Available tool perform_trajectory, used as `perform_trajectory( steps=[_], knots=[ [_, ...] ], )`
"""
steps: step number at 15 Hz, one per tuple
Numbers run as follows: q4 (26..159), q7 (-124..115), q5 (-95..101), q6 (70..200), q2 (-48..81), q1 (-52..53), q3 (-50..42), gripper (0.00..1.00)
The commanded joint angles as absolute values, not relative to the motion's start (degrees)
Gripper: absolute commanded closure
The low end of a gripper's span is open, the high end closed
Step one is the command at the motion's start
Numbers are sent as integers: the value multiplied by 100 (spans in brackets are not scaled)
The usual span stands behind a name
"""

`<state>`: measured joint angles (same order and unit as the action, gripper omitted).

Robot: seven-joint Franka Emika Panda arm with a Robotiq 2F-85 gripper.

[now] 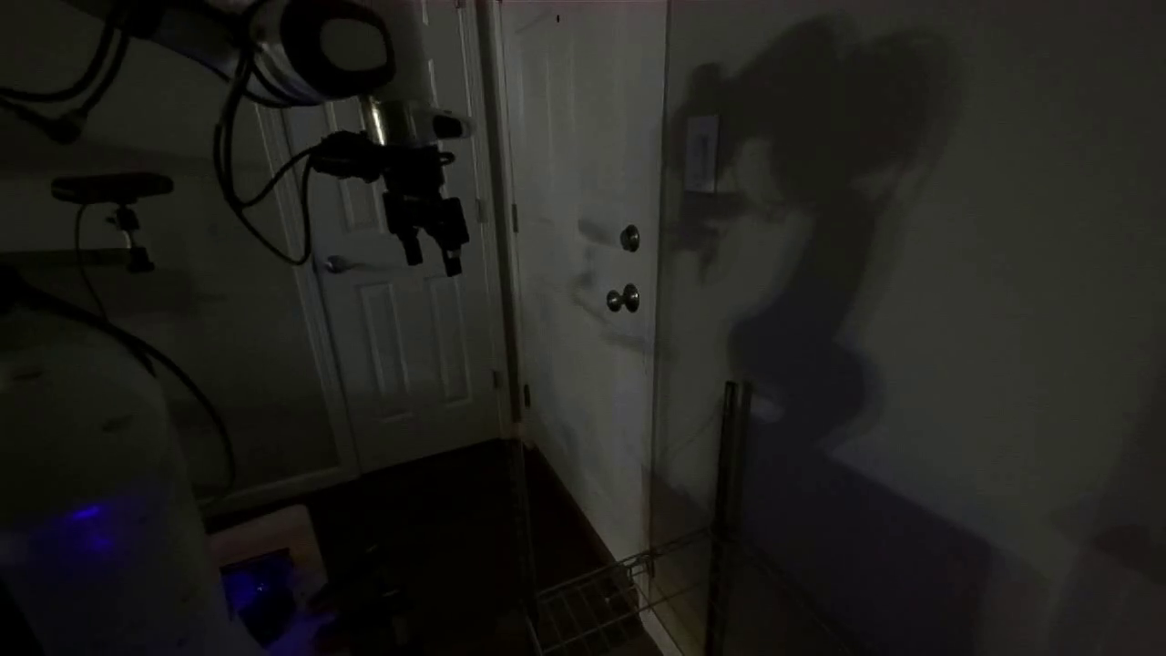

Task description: Turn on the light switch

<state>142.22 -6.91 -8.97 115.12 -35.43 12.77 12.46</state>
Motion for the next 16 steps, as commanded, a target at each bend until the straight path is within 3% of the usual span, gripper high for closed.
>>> perform_trajectory(
  steps=[1,7,8,9,16],
  knots=[
    [13784,-610,-276,12103,-2838,949,1299,0],
    [13146,-1154,830,13304,-2056,522,1438,0],
    [13047,-1255,992,13482,-1944,470,1452,24],
    [12959,-1376,1130,13624,-1856,432,1469,26],
    [12357,-2369,2544,14370,-1372,86,1668,72]
  ],
)
